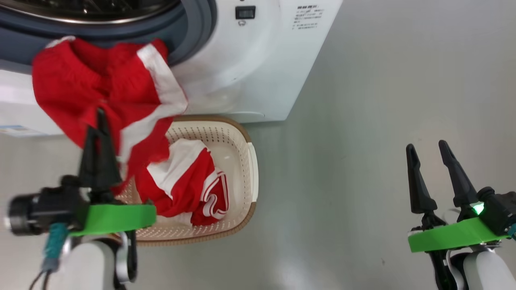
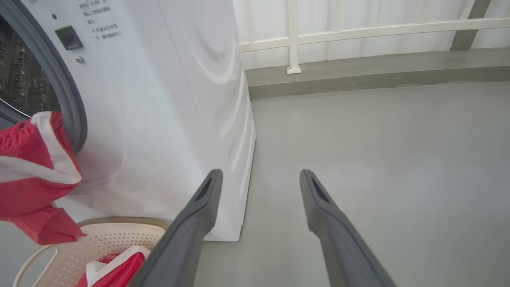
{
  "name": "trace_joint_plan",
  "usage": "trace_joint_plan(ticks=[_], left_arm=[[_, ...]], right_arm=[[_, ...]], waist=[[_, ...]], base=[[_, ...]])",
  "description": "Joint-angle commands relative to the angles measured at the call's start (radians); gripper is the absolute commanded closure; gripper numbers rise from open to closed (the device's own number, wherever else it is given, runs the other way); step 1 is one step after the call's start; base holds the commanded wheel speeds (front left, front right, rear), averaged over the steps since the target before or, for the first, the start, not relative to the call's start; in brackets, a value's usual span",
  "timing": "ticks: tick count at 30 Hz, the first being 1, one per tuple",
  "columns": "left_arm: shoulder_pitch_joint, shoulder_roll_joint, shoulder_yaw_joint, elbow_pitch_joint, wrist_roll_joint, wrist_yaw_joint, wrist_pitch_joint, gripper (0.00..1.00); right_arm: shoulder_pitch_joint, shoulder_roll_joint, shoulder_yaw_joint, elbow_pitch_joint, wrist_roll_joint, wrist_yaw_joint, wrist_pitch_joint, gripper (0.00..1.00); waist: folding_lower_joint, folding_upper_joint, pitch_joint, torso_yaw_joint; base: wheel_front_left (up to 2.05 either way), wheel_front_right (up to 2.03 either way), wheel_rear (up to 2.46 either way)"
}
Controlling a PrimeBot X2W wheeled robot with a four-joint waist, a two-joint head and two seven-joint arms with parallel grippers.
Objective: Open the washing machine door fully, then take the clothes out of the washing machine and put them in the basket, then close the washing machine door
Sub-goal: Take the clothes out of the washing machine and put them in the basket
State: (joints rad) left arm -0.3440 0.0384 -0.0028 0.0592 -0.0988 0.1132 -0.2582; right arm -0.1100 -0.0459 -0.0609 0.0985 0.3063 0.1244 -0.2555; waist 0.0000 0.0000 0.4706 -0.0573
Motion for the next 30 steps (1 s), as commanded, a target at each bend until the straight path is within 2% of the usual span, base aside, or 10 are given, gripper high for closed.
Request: trace_joint_plan(ticks=[1, 15, 30], left_arm=[[-0.008, 0.012, 0.019, 0.028, -0.008, -0.01, -0.004, 1.0], [-0.135, 0.012, 0.005, 0.383, 0.015, -0.067, -0.004, 1.0], [-0.327, 0.021, -0.015, 0.74, 0.06, -0.151, -0.004, 1.0]], right_arm=[[-0.022, -0.005, 0.021, -0.027, -0.001, 0.006, -0.006, 0.0], [-0.082, -0.004, 0.021, -0.043, 0.022, 0.006, -0.006, 0.0], [-0.142, -0.004, 0.019, -0.07, 0.023, 0.006, -0.006, 0.0]], waist=[[0.0, 0.0, 0.033, -0.007], [0.0, 0.0, 0.164, -0.039], [0.0, 0.0, 0.31, -0.043]], base=[[0.0, 0.0, 0.0], [0.0, 0.0, 0.0], [0.0, 0.0, 0.0]])
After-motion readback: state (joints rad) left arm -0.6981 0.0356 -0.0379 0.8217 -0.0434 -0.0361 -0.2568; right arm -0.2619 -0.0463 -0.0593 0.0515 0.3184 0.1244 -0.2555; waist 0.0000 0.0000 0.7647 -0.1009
